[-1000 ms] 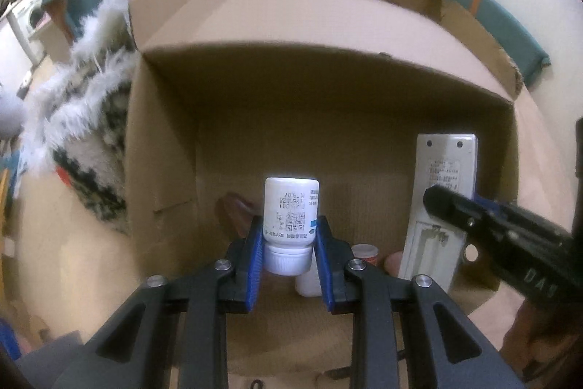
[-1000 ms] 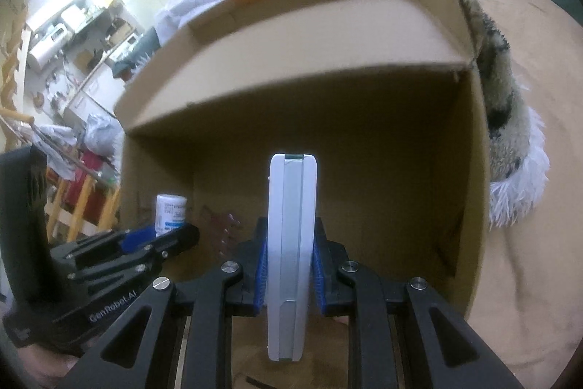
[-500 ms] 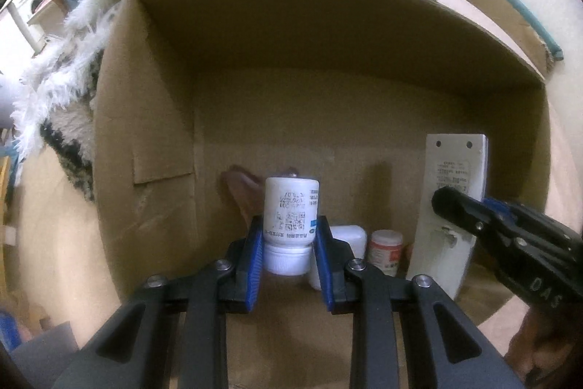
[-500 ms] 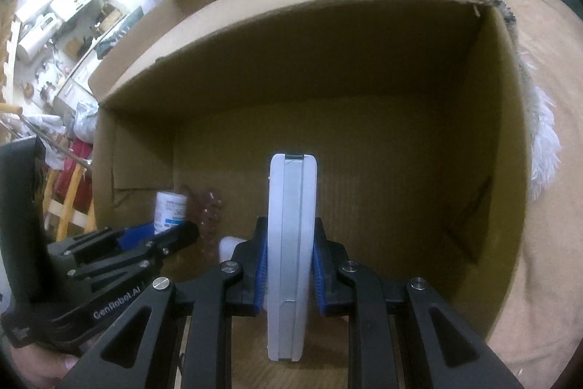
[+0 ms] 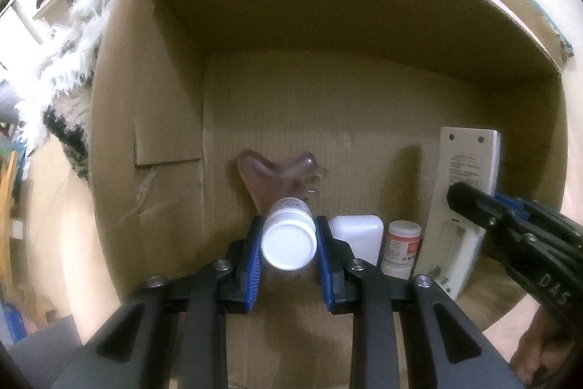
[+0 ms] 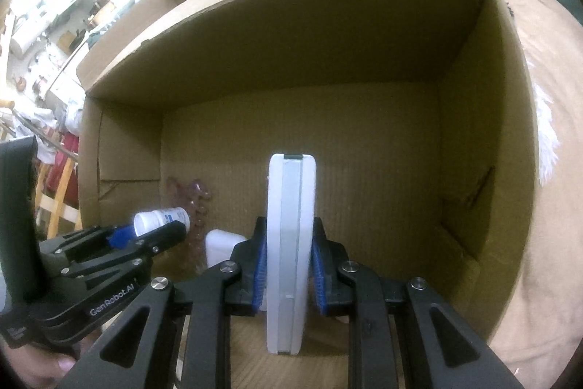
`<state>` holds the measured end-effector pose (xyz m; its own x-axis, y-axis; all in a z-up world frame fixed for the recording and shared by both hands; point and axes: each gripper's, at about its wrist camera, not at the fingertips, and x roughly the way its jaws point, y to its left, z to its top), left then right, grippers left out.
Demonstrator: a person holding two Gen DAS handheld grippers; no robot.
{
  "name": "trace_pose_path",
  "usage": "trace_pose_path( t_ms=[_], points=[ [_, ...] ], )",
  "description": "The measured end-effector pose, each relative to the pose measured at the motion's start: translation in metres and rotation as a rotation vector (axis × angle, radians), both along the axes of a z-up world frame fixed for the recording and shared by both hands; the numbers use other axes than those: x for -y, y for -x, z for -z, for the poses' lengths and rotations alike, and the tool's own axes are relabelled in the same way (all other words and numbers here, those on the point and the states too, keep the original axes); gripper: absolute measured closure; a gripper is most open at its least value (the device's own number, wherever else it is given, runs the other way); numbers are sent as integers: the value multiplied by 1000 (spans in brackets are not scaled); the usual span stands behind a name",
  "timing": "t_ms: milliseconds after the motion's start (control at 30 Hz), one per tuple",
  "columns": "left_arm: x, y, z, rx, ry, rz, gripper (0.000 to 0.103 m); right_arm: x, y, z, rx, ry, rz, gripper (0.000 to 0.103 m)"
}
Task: Organize rigid objects
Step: 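Open both grippers to release the tube and phone inside the box, then withdraw both grippers from the box toward the remaining items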
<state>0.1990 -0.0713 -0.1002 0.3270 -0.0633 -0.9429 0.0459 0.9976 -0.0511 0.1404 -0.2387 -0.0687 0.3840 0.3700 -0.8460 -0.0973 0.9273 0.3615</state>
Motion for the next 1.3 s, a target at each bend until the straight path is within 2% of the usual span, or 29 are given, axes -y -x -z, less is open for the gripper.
trace_pose_path(
  t_ms=[200,367,400,467,500,633,700,1000,1167,1300],
  points=[
    [4,2,2,-7,-19,7,77,3,0,-1,-4,-14,13,80],
    [13,5,3,-4,-25,40,61,4,-1,-4,3,-13,16,77],
    [15,7,2,-3,-24,46,59,5,-1,-5,2,-25,22,70],
    [19,7,1,5,-25,57,54,10,-1,-8,13,-57,33,47],
    [21,8,0,8,-24,61,53,11,-1,-10,25,-78,36,40],
    [25,12,-6,39,-43,59,43,15,0,-19,52,-135,42,30],
    [26,13,-9,61,-58,60,39,17,0,-22,62,-153,46,28],
    [19,14,-18,76,-71,38,38,20,3,-26,86,-150,54,27],
    [8,23,-27,83,-62,34,38,19,5,-36,102,-155,65,27],
    [-12,31,-44,103,-41,20,38,25,15,-47,115,-178,90,27]
  ],
)
